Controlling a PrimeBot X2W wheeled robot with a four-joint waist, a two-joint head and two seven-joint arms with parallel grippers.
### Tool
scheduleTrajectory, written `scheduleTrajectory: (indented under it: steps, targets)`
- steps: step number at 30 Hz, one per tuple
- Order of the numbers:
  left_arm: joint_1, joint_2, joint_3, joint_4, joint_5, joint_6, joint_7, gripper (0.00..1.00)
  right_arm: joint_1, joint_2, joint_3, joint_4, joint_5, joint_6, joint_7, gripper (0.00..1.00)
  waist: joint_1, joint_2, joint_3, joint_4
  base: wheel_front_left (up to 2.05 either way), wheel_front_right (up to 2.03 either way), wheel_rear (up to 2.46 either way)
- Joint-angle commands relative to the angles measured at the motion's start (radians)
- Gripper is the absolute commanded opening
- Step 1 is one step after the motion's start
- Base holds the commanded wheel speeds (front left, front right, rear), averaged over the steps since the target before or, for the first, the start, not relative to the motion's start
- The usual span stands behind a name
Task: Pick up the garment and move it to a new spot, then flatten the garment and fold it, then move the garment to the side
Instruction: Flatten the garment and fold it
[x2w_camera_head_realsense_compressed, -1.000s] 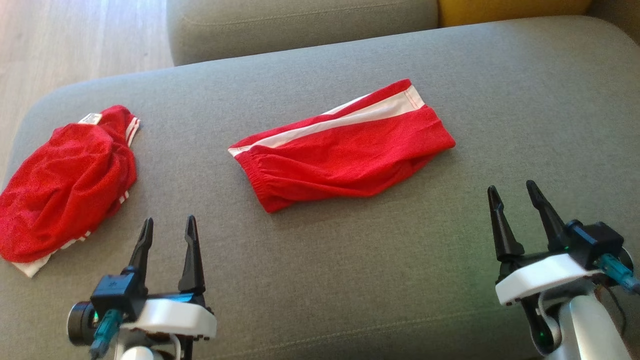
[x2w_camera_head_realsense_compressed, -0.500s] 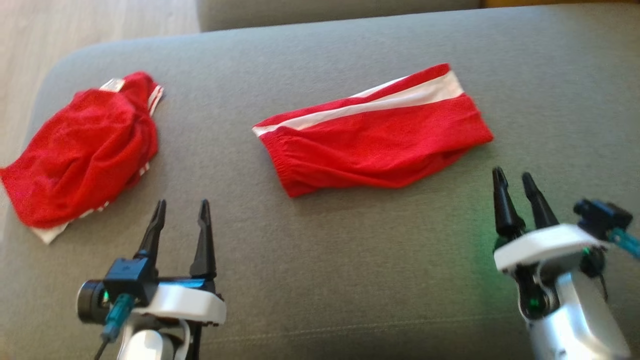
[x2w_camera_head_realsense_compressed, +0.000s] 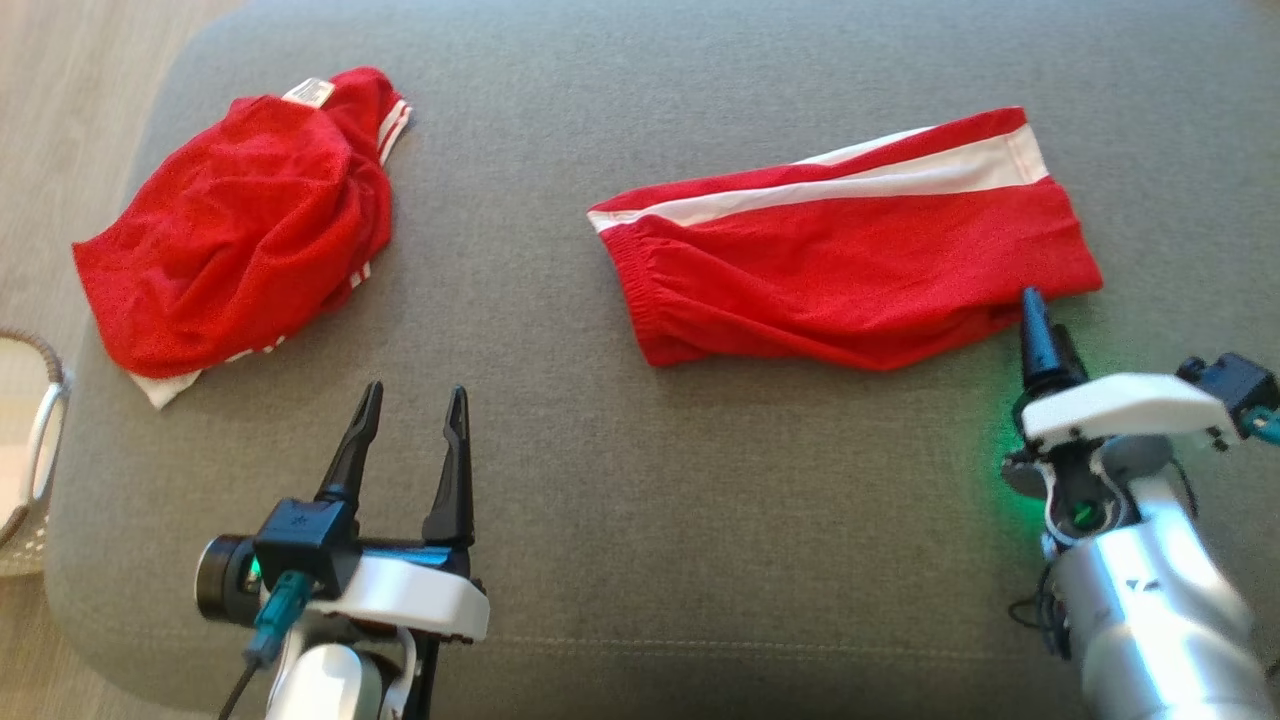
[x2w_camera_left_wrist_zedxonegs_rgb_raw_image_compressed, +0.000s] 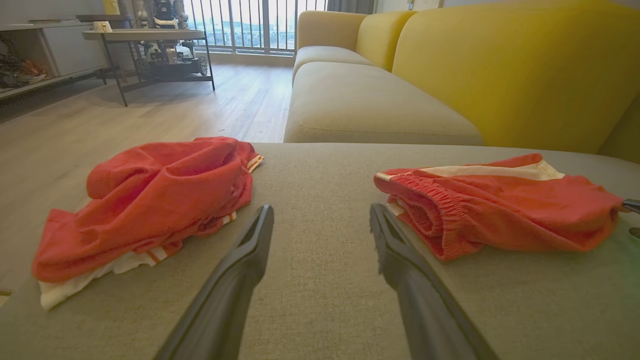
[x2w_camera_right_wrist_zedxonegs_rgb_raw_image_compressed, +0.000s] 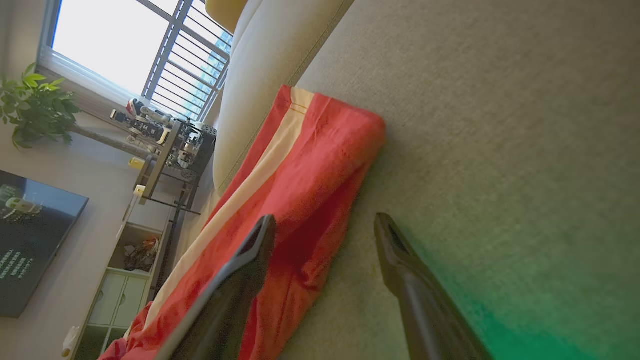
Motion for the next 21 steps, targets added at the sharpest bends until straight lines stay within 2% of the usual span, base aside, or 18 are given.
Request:
scheduleTrajectory:
  steps: [1,11,15,21]
  targets:
    - [-0.042,0.001,0.027,-0.029,0.006,0.01,-0.005,1.0,-0.059,0.004,0.012,0.013,0.021,0.0,0.007,1.0,-0.0001,0.0,0.008,0.012,0.0,0.0,0.0]
    - [-0.054,0.001,0.005,-0.034,0.006,0.017,-0.005,1.0,-0.187,-0.001,-0.057,0.217,0.018,0.0,0.023,1.0,-0.0001,0.0,0.044,0.039,0.0,0.0,0.0]
    - [-0.066,0.001,0.002,-0.055,-0.085,0.025,-0.005,1.0,-0.24,-0.006,-0.051,0.284,-0.006,0.0,0.052,1.0,-0.0001,0.0,0.061,0.046,0.0,0.0,0.0]
    - [-0.09,0.001,-0.005,-0.076,-0.097,0.03,-0.005,1.0,-0.303,-0.007,-0.052,0.344,-0.027,0.0,0.077,1.0,-0.0001,0.0,0.074,0.047,0.0,0.0,0.0]
